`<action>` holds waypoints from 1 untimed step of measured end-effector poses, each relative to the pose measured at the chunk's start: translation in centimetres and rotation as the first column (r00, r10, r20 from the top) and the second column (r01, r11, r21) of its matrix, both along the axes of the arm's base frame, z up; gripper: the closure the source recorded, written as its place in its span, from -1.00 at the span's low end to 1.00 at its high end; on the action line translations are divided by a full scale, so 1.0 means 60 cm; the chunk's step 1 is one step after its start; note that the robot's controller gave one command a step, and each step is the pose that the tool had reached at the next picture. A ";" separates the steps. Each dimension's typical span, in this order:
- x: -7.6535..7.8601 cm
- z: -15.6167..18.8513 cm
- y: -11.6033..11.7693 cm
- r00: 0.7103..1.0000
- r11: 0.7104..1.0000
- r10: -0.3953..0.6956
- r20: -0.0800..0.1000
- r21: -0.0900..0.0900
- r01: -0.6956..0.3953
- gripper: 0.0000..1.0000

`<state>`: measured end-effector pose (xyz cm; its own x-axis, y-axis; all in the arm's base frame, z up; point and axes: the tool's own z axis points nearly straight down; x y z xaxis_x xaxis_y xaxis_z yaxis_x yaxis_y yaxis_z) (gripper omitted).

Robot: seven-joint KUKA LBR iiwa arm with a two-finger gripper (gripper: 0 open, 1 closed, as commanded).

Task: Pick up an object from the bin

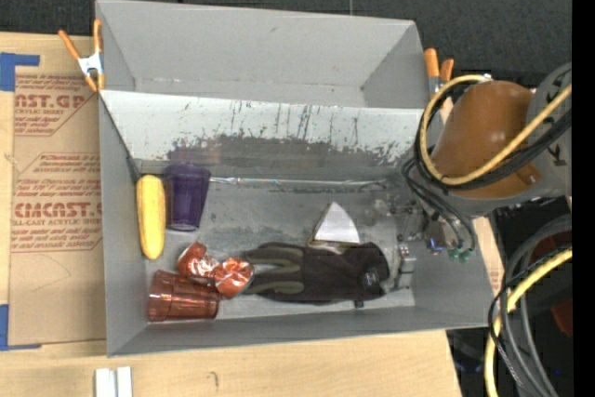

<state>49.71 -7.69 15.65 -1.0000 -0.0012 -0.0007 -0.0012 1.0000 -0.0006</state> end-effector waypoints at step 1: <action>-0.001 -0.049 0.005 0.995 0.995 0.099 0.009 -0.002 -0.099 -1.00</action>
Offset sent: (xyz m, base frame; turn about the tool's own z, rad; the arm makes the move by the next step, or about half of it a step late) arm -0.0010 0.0049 -0.0817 -0.2061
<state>49.68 -7.38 12.73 -0.9949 -0.1002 -0.0094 -0.1002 0.9950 -0.0029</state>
